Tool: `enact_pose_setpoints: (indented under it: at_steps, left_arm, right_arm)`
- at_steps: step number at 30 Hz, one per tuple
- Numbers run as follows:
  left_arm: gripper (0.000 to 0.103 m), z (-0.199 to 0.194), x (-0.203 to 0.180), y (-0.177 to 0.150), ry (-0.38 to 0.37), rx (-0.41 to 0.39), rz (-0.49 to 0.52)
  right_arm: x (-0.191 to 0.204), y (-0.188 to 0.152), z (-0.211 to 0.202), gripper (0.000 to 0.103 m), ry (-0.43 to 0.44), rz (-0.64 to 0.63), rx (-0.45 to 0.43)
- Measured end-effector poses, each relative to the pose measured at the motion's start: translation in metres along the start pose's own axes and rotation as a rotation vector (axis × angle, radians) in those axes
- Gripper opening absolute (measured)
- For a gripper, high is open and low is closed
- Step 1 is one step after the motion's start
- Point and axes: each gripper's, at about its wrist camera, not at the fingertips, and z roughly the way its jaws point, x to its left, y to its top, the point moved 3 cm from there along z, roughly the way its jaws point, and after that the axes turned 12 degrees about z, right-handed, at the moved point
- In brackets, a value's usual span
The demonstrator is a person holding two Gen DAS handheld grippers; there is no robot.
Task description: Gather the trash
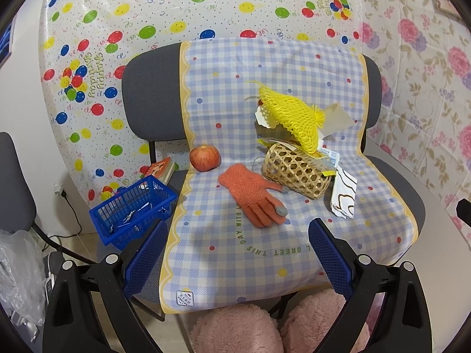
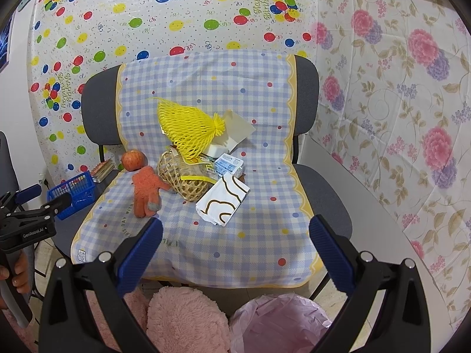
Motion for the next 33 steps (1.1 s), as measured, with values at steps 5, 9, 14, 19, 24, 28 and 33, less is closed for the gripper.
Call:
enact_pose_setpoints:
  at_steps: [5, 9, 14, 19, 24, 28, 33]
  left_arm:
    - [0.095, 0.009, -0.001, -0.004, 0.011, 0.018, -0.002]
    - [0.095, 0.022, 0.000, -0.006, 0.026, 0.034, 0.006]
    - [0.095, 0.040, -0.002, -0.009, 0.018, 0.049, 0.023]
    - [0.095, 0.067, 0.001, -0.012, 0.005, 0.079, 0.015]
    - [0.095, 0.097, 0.002, -0.018, -0.009, 0.115, 0.007]
    - [0.095, 0.115, 0.002, -0.018, -0.009, 0.127, -0.005]
    - [0.095, 0.139, 0.004, -0.016, -0.017, 0.136, -0.021]
  right_arm:
    - [0.000, -0.001, 0.012, 0.097, -0.020, -0.019, 0.045]
    - [0.002, -0.005, 0.030, 0.097, -0.039, -0.036, 0.069]
    - [0.004, -0.012, 0.062, 0.097, -0.029, -0.019, 0.016]
    - [0.004, -0.016, 0.100, 0.097, 0.015, 0.041, -0.012]
    - [0.013, -0.022, 0.145, 0.097, -0.026, 0.033, 0.050]
    - [0.020, -0.025, 0.178, 0.097, -0.064, -0.073, 0.054]
    - [0.039, -0.028, 0.209, 0.080, -0.035, -0.121, 0.097]
